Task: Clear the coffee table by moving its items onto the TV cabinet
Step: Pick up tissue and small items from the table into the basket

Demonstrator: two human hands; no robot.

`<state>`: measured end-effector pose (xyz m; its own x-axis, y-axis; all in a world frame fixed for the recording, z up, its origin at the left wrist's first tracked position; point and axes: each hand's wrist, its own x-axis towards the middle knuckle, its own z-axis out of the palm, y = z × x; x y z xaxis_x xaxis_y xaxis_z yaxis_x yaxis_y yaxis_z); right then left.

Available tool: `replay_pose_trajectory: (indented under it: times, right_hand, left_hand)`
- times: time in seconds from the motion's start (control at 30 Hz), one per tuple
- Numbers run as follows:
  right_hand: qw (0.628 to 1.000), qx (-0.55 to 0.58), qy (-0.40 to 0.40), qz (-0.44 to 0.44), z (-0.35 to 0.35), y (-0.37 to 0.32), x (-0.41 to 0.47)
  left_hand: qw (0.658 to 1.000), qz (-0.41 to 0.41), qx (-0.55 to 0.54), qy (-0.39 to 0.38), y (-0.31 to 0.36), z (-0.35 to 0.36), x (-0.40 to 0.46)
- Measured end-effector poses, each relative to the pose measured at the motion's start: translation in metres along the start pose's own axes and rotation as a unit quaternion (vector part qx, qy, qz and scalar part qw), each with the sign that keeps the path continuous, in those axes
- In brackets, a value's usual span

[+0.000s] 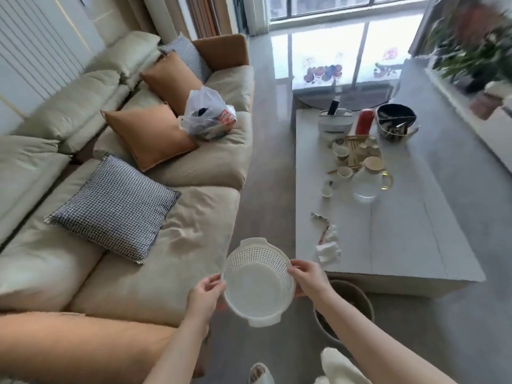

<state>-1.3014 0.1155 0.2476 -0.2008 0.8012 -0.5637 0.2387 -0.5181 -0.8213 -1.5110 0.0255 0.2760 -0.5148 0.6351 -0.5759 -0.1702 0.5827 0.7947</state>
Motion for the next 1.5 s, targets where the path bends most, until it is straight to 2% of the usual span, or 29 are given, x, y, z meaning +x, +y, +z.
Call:
replay_pose_trajectory:
  times: [0.13,0.3,0.63,1.0,1.2,1.37,1.43,1.5]
  right_hand:
    - [0.998,0.038,0.052,0.004,0.015,-0.014,0.013]
    - [0.993,0.047,0.110,0.013,0.008,-0.018,0.044]
    - [0.975,0.071,0.197,0.067,-0.020,-0.011,0.154]
    - [0.979,0.007,0.177,0.106,-0.052,0.005,0.280]
    - [0.979,-0.001,0.172,0.109,-0.054,0.032,0.350]
    - [0.982,0.002,0.155,0.108,-0.049,0.056,0.406]
    - [0.976,-0.069,0.184,0.099,-0.055,0.068,0.430]
    - [0.954,-0.168,0.230,0.095,-0.069,0.081,0.451]
  left_hand:
    - [0.996,-0.003,0.052,-0.075,0.037,-0.003,0.041]
    - [0.987,0.004,0.102,-0.127,0.061,0.030,0.092]
    - [0.976,-0.054,0.154,-0.147,0.066,0.114,0.204]
    - [0.975,-0.071,0.140,-0.156,0.053,0.189,0.311]
    - [0.962,-0.024,0.186,-0.199,0.036,0.216,0.374]
    - [0.956,-0.002,0.249,-0.157,0.016,0.225,0.424]
    - [0.959,-0.003,0.256,-0.124,0.009,0.223,0.444]
    - [0.959,-0.006,0.266,-0.096,0.002,0.218,0.463]
